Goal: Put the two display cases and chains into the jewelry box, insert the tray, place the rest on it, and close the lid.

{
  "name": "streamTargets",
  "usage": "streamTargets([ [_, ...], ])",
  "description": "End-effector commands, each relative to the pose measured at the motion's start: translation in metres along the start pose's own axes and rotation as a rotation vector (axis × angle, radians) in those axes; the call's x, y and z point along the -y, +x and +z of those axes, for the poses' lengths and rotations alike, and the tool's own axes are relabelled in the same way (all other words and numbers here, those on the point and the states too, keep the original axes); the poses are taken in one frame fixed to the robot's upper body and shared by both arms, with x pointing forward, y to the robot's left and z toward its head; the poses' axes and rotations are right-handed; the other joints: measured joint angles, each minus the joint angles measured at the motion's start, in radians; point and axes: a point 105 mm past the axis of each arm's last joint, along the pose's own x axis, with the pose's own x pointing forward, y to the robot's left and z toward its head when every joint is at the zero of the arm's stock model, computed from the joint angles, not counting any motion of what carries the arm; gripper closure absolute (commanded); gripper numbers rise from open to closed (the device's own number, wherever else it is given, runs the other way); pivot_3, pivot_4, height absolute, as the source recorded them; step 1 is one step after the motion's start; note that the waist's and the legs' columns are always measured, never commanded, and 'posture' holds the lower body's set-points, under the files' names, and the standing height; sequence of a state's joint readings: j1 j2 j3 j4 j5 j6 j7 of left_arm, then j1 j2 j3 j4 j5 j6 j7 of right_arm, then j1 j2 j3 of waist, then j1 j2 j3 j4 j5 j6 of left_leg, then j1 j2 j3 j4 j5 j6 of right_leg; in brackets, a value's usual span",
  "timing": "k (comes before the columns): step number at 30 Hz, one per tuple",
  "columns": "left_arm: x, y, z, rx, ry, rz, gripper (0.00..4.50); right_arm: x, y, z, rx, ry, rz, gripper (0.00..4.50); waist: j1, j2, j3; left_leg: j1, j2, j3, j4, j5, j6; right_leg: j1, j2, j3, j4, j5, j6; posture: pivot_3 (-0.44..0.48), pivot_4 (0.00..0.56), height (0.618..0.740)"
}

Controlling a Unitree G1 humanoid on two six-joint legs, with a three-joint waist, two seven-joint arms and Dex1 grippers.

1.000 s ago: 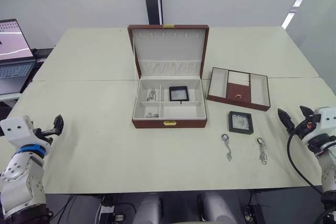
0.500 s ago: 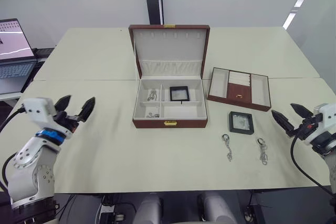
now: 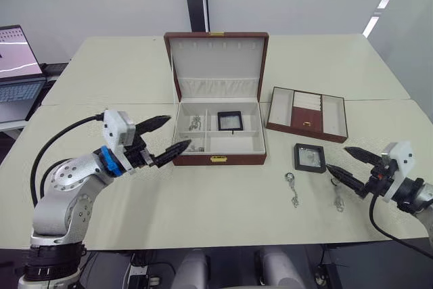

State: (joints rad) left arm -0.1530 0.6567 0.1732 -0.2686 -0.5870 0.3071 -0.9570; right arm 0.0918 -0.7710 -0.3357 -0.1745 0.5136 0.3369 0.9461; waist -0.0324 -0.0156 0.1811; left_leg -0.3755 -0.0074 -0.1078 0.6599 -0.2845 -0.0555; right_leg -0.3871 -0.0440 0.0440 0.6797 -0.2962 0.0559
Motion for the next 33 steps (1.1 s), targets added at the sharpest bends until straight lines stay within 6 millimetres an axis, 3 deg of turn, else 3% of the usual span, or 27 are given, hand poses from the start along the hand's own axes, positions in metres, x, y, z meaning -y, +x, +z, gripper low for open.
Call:
streamTargets([
  [1, 0.026, 0.007, 0.002, -0.006, 0.067, -0.179, 0.03, -0.009, 0.003, 0.015, -0.037, -0.096, 0.124, 0.0, 0.0, 0.0, 0.0, 0.0, 0.0, 0.0, 0.0, 0.0, 0.0, 0.0, 0.0, 0.0, 0.0, 0.0, 0.0, 0.0, 0.15, 0.74],
  [8, 0.056, 0.006, -0.018, -0.047, 0.109, -0.373, 0.03, -0.012, 0.014, 0.018, -0.152, -0.213, 0.278, 0.0, 0.001, 0.0, 0.0, 0.0, 0.001, 0.0, 0.0, 0.0, 0.0, 0.0, 0.001, 0.0, 0.0, 0.0, 0.0, 0.0, 0.15, 0.74],
  [15, 0.074, 0.001, -0.029, -0.046, 0.122, -0.446, 0.03, -0.013, 0.027, 0.011, -0.237, -0.287, 0.351, 0.0, 0.001, 0.0, 0.0, 0.0, 0.0, 0.0, 0.0, 0.0, 0.0, 0.0, 0.001, 0.0, -0.001, 0.0, 0.0, 0.0, 0.15, 0.74],
  [26, 0.078, 0.0, -0.039, -0.038, 0.155, -0.408, 0.03, -0.008, 0.043, -0.006, -0.284, -0.358, 0.374, 0.0, 0.001, 0.0, 0.0, 0.0, 0.0, -0.001, 0.0, 0.0, 0.0, 0.0, 0.0, 0.0, 0.0, 0.0, 0.0, 0.0, 0.15, 0.74],
  [29, 0.077, 0.0, -0.04, -0.036, 0.155, -0.397, 0.0, -0.007, 0.045, -0.006, -0.277, -0.367, 0.371, 0.59, 0.0, 0.0, 0.0, 0.0, 0.0, -0.001, 0.0, 0.0, 0.0, 0.0, 0.0, 0.0, 0.0, 0.0, 0.0, 0.0, 0.15, 0.74],
  [33, 0.077, 0.001, -0.042, -0.033, 0.151, -0.387, 0.0, -0.007, 0.047, -0.006, -0.268, -0.368, 0.365, 1.99, 0.001, 0.0, 0.0, 0.0, 0.0, -0.001, 0.0, 0.0, 0.0, 0.0, 0.0, 0.0, 0.0, 0.0, 0.0, 0.0, 0.15, 0.74],
])
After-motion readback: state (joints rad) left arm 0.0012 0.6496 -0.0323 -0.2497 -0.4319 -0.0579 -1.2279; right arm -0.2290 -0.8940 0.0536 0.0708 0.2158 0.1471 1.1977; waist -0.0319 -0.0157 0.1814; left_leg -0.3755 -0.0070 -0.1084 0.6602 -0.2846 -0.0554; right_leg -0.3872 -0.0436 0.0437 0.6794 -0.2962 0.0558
